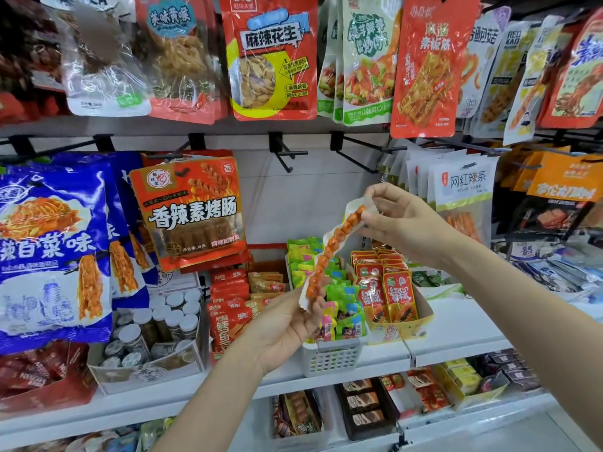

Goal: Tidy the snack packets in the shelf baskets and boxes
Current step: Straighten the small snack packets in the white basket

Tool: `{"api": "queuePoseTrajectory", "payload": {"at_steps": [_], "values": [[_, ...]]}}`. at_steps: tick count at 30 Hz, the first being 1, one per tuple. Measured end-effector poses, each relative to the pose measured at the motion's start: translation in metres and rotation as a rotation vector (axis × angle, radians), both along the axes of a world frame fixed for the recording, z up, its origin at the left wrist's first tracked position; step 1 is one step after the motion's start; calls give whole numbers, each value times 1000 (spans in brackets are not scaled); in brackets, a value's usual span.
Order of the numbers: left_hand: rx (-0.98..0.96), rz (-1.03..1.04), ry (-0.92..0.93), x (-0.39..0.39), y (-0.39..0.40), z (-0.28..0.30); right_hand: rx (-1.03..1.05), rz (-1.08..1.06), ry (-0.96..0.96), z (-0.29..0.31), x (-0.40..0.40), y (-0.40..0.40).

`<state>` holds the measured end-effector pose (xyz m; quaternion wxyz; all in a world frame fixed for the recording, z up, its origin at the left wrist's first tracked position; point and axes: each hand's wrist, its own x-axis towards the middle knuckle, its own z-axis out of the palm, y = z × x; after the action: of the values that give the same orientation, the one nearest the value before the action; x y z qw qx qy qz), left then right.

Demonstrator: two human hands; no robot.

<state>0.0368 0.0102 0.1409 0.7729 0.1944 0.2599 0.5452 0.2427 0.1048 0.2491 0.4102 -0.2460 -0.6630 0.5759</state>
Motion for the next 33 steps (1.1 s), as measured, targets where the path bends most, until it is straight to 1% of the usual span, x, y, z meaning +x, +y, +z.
{"api": "queuePoseTrajectory", "payload": {"at_steps": [2,3,4,5,7,8,9,12,13,14,16,17,19,20,22,24,26,28,29,31,33], "values": [[11,-38,0,-2,-1,1,16,5,-19,-1,2,-1],[30,-35,46,-2,-1,1,11,8,-18,-1,2,-1],[58,-2,135,-1,-1,-1,-9,19,-8,-1,2,-1],[92,61,262,1,0,-5,-47,35,8,0,1,-2],[161,218,533,4,2,-11,-128,55,12,1,2,0],[204,290,636,4,3,-13,-159,51,-5,3,3,0],[248,355,708,2,4,-16,-193,46,-20,5,4,1],[341,482,829,-2,8,-23,-289,-3,-50,9,7,1],[360,505,865,-2,10,-24,-265,-26,-109,10,7,1],[372,516,892,-2,11,-26,-195,-46,-216,10,7,0],[405,520,923,-3,14,-27,-8,-99,-445,8,6,-2],[417,519,941,-4,16,-28,62,-138,-501,8,5,-3],[393,515,1005,-9,21,-31,134,-215,-489,9,7,-4],[363,510,1076,-12,23,-33,158,-260,-464,10,9,-4],[363,460,1303,-18,25,-41,200,-354,-445,9,15,-1],[488,301,1542,-18,24,-50,263,-427,-498,4,18,2],[579,121,1685,-10,24,-58,311,-454,-561,-2,19,3],[605,32,1742,-3,27,-63,321,-445,-563,-8,16,5],[613,37,1764,-1,28,-65,327,-445,-565,-12,14,6],[661,114,1776,-1,28,-67,355,-448,-590,-19,8,8],[699,177,1721,-4,25,-71,371,-427,-611,-28,1,9]]}}
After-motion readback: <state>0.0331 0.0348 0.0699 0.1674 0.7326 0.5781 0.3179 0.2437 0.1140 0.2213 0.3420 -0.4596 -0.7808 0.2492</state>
